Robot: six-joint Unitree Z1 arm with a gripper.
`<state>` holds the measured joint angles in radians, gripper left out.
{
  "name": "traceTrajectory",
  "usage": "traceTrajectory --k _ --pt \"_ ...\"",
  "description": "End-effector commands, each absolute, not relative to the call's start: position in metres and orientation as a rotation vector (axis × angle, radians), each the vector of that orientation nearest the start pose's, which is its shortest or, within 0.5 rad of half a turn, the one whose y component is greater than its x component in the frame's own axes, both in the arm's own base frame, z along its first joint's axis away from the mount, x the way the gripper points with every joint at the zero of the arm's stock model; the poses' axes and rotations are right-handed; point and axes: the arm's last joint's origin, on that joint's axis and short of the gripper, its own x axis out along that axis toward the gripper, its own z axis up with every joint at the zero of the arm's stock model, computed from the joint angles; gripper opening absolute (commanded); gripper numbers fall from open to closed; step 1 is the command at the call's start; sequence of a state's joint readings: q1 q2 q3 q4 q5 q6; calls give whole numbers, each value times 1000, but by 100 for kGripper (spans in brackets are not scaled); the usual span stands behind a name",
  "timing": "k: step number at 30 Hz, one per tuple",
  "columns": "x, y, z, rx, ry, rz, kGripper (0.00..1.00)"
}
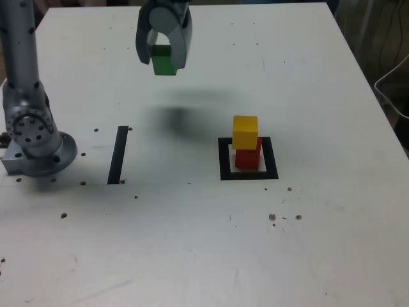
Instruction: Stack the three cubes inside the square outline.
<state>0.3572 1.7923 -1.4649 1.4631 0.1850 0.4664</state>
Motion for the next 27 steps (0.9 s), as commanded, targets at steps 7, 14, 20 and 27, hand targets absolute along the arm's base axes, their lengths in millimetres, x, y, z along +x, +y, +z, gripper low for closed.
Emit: traceTrajectory --k 7,14,20,27 --pt "269 76 329 168 1777 -66 13" --pt "291 61 329 158 1748 -77 13" --pt "316 44 324 138 1750 -113 13" --pt "322 29 331 122 1742 -117 13"
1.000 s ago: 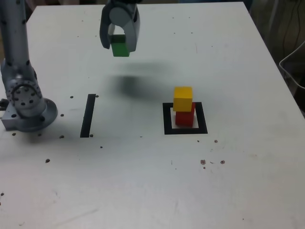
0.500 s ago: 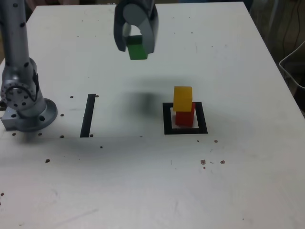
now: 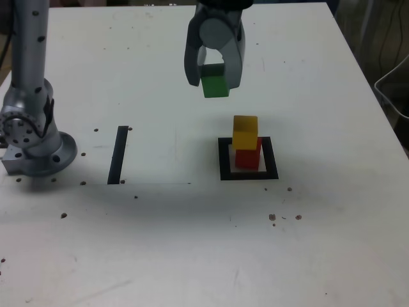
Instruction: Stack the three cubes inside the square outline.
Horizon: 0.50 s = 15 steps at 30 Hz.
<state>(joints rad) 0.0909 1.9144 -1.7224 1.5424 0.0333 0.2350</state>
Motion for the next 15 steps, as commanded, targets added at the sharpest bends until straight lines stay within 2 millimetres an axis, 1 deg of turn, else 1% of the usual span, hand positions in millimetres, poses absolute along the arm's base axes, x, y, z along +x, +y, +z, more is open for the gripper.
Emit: traceTrajectory --k 1,6,15 --pt "322 26 332 121 1740 -117 13" --pt "323 12 334 121 1736 -121 13" --pt "329 -21 339 158 1711 -126 13"
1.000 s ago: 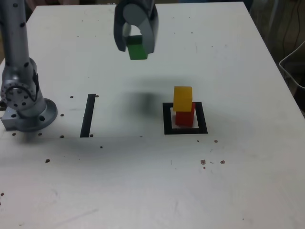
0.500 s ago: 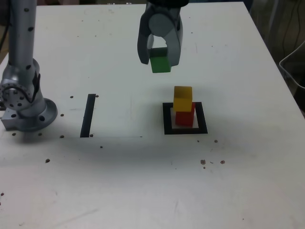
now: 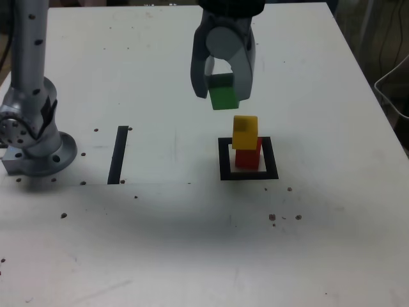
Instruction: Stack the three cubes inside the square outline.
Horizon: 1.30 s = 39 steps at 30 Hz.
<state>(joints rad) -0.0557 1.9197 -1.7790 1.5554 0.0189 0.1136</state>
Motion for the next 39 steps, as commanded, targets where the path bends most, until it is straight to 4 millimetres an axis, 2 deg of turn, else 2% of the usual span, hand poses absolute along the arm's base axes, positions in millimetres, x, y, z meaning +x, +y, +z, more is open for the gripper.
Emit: traceTrajectory --k 1,13,29,39 --pt "331 -25 339 167 1712 -128 13" --pt "356 -51 314 273 1775 -108 13" --pt "369 -53 306 317 1783 -80 14" --pt "368 -53 305 332 1788 -84 21"
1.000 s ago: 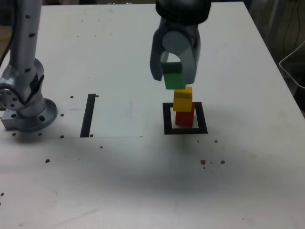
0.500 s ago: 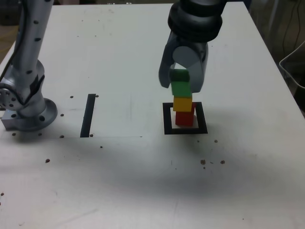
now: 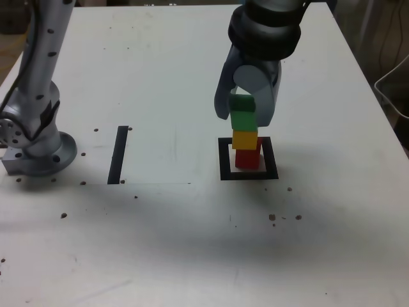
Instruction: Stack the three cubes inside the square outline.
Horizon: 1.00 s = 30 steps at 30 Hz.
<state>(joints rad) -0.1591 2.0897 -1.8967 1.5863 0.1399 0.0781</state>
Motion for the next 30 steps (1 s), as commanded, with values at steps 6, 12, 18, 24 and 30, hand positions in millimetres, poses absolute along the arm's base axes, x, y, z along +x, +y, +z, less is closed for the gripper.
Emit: traceTrajectory --k 6,12,18,24,30 --pt "369 -52 306 344 1785 -86 28" --pt "369 -52 305 347 1791 -99 45" --pt "369 -51 304 343 1798 -112 69" --pt "368 -49 302 332 1812 -112 91" --pt "367 -47 303 331 1813 -106 99"
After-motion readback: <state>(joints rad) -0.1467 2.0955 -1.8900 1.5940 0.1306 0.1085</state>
